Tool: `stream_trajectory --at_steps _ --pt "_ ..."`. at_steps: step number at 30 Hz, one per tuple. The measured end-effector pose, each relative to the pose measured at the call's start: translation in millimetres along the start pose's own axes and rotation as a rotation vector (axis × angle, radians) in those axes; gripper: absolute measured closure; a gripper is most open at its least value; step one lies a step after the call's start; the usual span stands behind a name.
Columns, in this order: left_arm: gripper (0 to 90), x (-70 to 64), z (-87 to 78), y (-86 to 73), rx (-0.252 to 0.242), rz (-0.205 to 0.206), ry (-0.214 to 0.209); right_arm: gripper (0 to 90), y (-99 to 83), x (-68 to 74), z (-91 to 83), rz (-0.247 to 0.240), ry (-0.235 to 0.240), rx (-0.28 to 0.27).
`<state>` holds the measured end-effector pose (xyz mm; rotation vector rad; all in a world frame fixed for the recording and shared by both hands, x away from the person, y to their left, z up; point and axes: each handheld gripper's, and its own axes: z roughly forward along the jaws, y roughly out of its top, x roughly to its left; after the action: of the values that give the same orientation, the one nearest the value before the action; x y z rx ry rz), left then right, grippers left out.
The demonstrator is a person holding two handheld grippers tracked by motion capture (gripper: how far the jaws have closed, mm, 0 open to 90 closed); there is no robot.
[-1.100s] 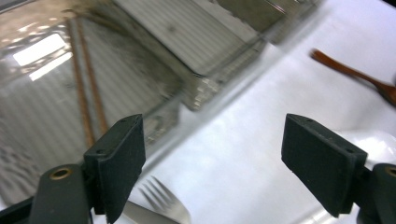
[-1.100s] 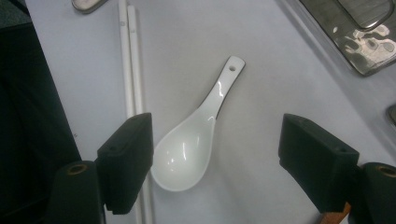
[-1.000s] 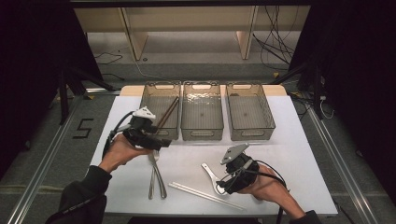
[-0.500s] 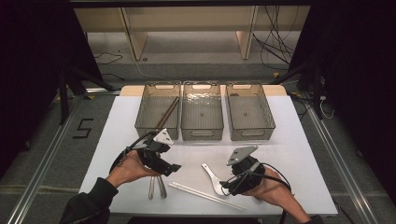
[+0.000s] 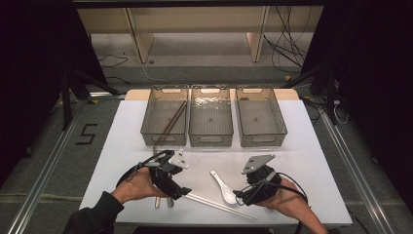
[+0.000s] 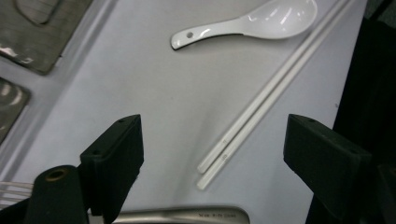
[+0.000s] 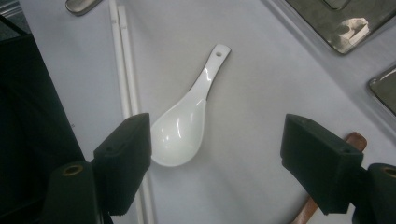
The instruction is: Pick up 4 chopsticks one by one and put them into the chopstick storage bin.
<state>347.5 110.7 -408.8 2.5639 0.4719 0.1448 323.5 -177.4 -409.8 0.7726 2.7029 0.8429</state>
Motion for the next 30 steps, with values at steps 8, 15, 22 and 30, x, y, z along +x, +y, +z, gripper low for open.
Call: stream_trajectory --at_steps 8,15,22,30 --pt "21.9 -13.9 11.5 -2.7 0.070 0.069 -0.040 25.2 -6.2 -2.3 -1.2 0.019 -0.005 -0.002" --pt "25.9 -22.3 22.8 -7.4 0.136 0.119 -0.058 25.2 -9.8 -3.6 -2.3 0.022 -0.006 0.000" --pt "33.9 -27.1 34.7 -10.2 0.167 0.159 -0.079 25.3 -11.9 -2.6 -3.2 0.022 -0.010 0.007" --pt "45.2 -26.4 45.6 -9.9 0.190 0.201 -0.071 25.4 -10.7 -0.7 -2.4 0.011 -0.007 0.015"
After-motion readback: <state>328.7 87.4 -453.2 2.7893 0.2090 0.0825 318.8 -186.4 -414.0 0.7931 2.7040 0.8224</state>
